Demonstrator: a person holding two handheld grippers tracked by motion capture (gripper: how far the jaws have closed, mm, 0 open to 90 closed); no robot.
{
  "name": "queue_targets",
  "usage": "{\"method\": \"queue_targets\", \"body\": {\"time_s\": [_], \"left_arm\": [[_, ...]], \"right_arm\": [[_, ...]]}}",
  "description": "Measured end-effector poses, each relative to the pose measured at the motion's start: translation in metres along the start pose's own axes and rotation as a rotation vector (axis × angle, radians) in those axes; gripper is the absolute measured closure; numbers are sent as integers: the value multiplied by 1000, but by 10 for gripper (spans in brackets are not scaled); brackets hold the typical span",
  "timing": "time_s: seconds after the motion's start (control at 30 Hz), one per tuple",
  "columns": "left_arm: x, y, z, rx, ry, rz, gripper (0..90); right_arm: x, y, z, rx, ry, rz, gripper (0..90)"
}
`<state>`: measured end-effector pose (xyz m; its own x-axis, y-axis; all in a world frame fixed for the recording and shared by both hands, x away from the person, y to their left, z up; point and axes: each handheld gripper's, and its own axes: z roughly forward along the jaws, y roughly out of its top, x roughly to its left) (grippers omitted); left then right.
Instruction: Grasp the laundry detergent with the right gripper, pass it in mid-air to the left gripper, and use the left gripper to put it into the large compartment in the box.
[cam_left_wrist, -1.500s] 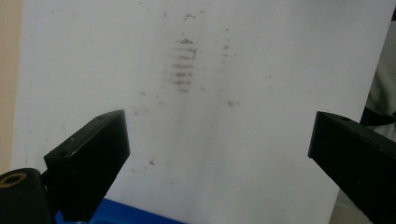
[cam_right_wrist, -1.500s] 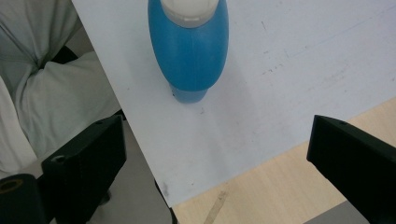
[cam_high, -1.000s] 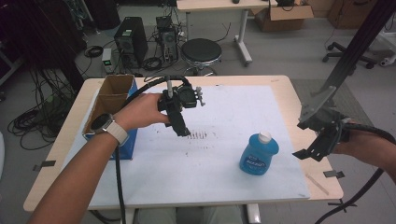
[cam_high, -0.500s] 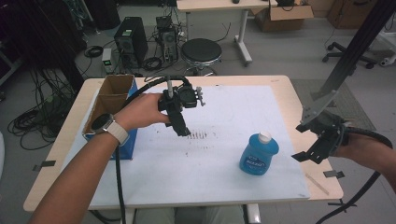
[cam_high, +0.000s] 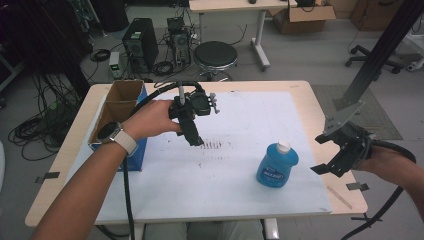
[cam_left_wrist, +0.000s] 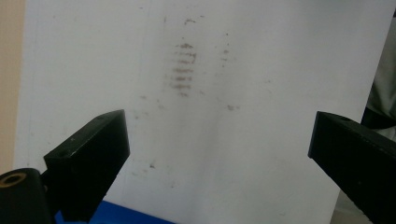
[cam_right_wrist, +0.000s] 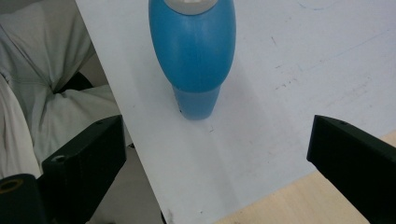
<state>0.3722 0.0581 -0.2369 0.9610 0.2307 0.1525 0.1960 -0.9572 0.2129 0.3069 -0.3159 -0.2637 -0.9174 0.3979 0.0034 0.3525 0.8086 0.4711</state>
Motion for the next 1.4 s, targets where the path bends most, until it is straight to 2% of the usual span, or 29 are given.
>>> {"method": "queue_targets", "body": {"time_s": [0.2, 0.87, 1.4], "left_arm": [[0, 0, 0, -4, 2, -2, 58], [1, -1, 2, -4, 2, -7, 58], [-1, 2, 3, -6, 3, -5, 56]], "right_arm": [[-1, -5, 7, -21, 15, 3, 48], [-3, -23, 29, -145, 52, 20, 47], [-2, -32, 47, -216, 72, 26, 46]]}}
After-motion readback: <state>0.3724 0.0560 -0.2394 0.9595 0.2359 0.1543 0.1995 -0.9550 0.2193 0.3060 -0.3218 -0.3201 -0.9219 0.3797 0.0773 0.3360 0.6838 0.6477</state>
